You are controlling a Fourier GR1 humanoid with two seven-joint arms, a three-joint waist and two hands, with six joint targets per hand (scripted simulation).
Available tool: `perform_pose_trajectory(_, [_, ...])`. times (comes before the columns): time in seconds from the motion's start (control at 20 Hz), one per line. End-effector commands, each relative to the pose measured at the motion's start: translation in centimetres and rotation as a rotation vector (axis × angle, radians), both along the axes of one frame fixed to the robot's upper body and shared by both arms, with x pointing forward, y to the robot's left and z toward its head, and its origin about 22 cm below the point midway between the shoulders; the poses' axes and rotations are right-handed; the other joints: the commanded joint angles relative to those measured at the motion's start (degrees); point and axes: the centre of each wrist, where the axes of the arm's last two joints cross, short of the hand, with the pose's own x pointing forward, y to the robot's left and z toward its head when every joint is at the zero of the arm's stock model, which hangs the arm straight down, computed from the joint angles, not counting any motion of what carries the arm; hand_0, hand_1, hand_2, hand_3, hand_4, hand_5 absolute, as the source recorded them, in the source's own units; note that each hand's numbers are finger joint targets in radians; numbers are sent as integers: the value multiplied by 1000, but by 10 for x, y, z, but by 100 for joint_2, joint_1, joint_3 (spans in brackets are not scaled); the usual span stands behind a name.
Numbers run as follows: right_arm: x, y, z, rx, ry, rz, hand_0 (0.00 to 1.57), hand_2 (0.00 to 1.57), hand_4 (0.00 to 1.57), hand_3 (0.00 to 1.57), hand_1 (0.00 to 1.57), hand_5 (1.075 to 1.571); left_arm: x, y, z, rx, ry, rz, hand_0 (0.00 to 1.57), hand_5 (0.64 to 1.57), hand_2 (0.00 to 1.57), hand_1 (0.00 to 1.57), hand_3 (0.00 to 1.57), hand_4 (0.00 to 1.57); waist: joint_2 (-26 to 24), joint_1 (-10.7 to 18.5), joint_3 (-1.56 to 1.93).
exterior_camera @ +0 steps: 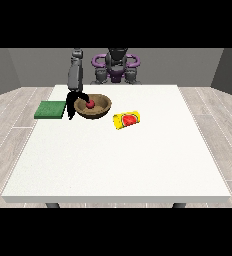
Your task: Pick the cup and pour the ball into the bowl, then pick the bowl and place it on the pad
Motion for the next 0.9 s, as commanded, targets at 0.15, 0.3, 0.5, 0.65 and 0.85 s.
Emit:
perform_pose_trajectory(0.15, [-21, -15, -24, -1, 214, -121, 878, 580, 608, 0, 878, 1514, -10, 17, 14, 0, -50, -3, 0, 1535, 0, 0, 0, 1018, 383, 23, 70])
perform_pose_trajectory(0.3, [-39, -41, -30, -144, 303, -174, 1571, 1571, 913, 1545, 1571, 1470, -13, 20, 22, -13, -87, -37, 0, 1537, 0, 0, 0, 1024, 552, 260, 65])
perform_pose_trajectory(0.5, [-50, -56, -31, -257, 354, -234, 1571, 1571, 927, 1534, 1571, 1511, -12, 18, 23, -25, -67, -45, 0, 1514, 0, 0, 0, 1092, 411, 259, 57])
perform_pose_trajectory(0.65, [-39, -77, -9, -302, 342, -255, 1571, 1571, 960, 1365, 1571, 1536, -16, 28, 21, -19, -82, -22, 0, 1520, 0, 0, 0, 1143, 486, 300, 50])
perform_pose_trajectory(0.85, [-17, -84, 25, -383, 400, -263, 1571, 1571, 1012, 1248, 1571, 1546, -10, 38, -5, -43, 35, 12, 0, 1526, 0, 0, 0, 1186, -180, 23, 41])
